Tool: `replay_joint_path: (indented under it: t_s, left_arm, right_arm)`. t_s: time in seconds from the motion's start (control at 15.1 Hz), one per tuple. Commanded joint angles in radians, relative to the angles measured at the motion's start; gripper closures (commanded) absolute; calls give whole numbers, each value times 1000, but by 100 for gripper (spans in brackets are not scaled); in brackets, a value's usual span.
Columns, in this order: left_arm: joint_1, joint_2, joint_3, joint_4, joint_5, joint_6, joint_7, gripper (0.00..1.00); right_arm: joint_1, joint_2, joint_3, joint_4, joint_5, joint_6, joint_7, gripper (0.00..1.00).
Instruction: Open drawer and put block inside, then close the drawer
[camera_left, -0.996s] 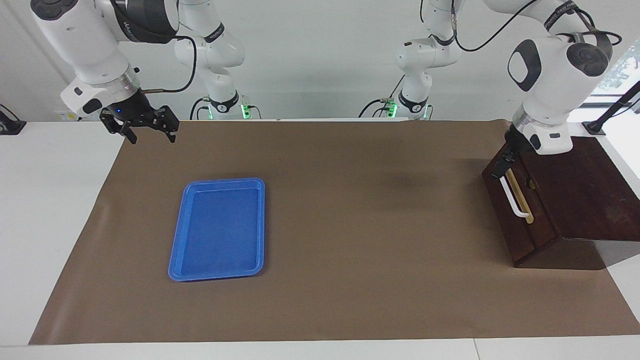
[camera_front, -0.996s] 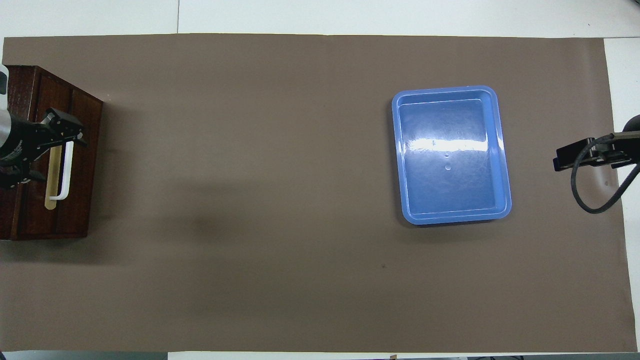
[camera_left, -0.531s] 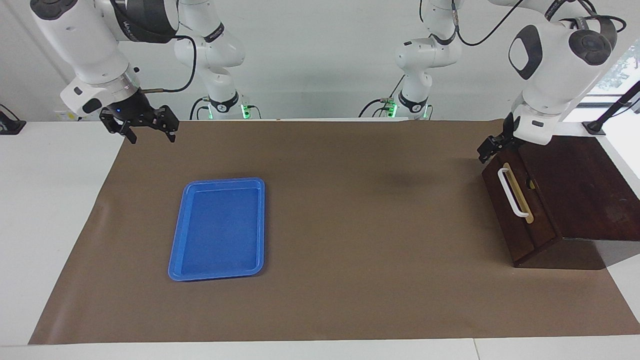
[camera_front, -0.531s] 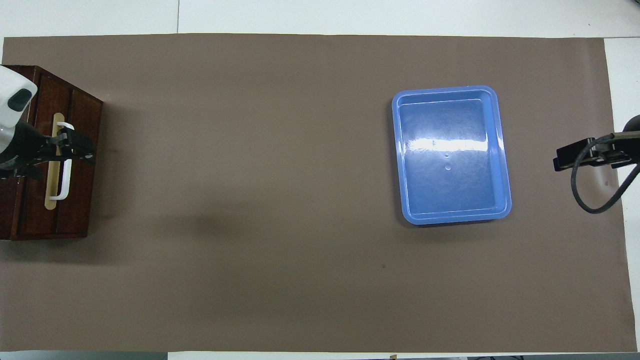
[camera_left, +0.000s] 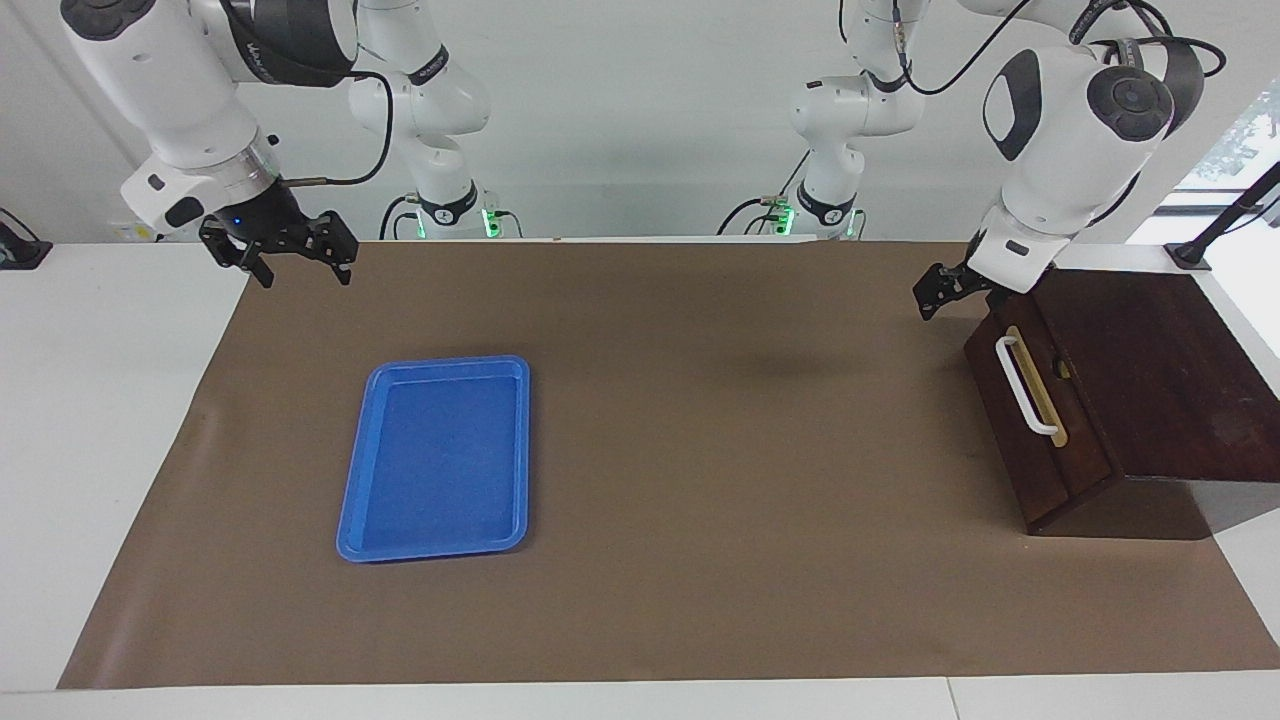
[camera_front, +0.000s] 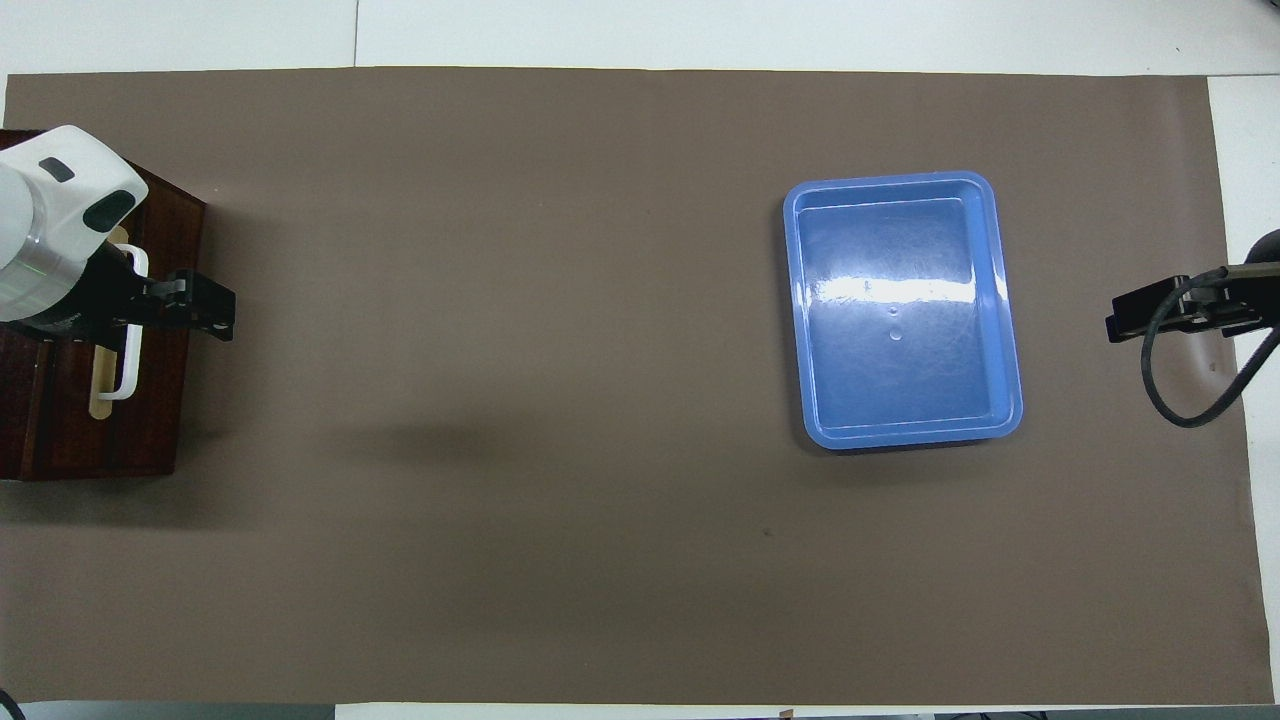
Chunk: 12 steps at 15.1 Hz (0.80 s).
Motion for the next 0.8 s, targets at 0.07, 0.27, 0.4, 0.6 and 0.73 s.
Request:
replay_joint_path:
  t_s: [0.07, 0.27, 0.4, 0.6, 0.73]
  left_arm:
    - [-13, -19, 16, 2, -10, -33, 64, 0]
    - [-11, -30, 16, -13, -12, -30, 68, 0]
    - [-8, -41, 15, -13, -12, -30, 68, 0]
    - [-2, -41, 12, 5, -12, -41, 68, 0]
    - [-2, -44, 13, 5, -12, -51, 66, 0]
  right_arm:
    - [-9, -12, 12, -6, -18, -7, 16, 0]
    - [-9, -12, 12, -6, -18, -6, 16, 0]
    - [-9, -12, 12, -6, -18, -6, 16, 0]
    - [-10, -12, 12, -6, -18, -7, 16, 0]
    - [-9, -12, 12, -6, -18, -7, 16, 0]
